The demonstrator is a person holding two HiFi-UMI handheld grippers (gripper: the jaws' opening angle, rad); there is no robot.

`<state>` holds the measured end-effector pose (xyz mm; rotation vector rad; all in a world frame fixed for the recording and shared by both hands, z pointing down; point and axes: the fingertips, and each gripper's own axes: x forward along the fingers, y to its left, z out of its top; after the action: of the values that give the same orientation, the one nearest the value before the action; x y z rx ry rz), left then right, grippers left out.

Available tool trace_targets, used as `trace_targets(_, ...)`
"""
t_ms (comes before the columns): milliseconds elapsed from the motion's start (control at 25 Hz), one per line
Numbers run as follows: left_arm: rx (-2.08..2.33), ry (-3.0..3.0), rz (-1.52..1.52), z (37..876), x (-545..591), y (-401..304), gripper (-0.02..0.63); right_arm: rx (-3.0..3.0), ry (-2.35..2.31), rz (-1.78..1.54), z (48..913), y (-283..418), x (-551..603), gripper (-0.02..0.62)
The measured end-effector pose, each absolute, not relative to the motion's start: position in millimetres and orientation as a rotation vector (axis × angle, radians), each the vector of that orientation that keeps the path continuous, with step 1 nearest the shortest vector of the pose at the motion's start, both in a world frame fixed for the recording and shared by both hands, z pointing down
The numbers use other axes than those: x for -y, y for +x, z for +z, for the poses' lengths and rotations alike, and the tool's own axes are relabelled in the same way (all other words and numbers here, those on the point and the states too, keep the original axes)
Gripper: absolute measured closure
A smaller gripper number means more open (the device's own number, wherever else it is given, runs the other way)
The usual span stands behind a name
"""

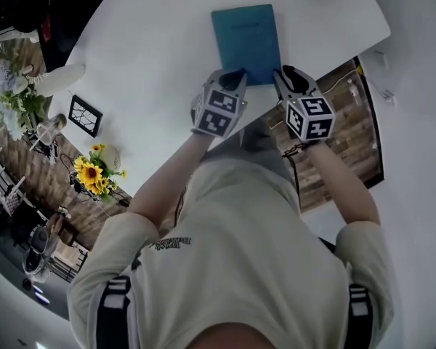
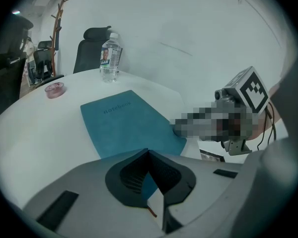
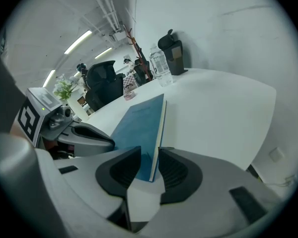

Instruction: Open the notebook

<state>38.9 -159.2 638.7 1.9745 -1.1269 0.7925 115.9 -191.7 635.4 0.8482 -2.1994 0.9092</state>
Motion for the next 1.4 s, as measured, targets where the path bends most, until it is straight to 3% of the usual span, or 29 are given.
trace_targets(240,1.116,1.977,0.782,644.9,157.3,37.7,0.594,2.178,0.851,0.985,644.7,112.5,186.4,0.482)
trace_targets(720,1.187,2.032,0.733,610.1,162.9,31.1,0.594,2.246,0.879,0.959,590.6,97.8,189.1,0.578)
trace_targets(1120,1.397,2.009,0.616,526.6,136.6,-36.7,0.594,2.503,0.562,0.759,510.6,-2.4,141.7,0.586)
trace_targets(1400,1.470,1.881,0.583,542.4,100.7,-84.0,0.594,2.524,0.322,0.589,526.2,-69.6,110.9,0.553)
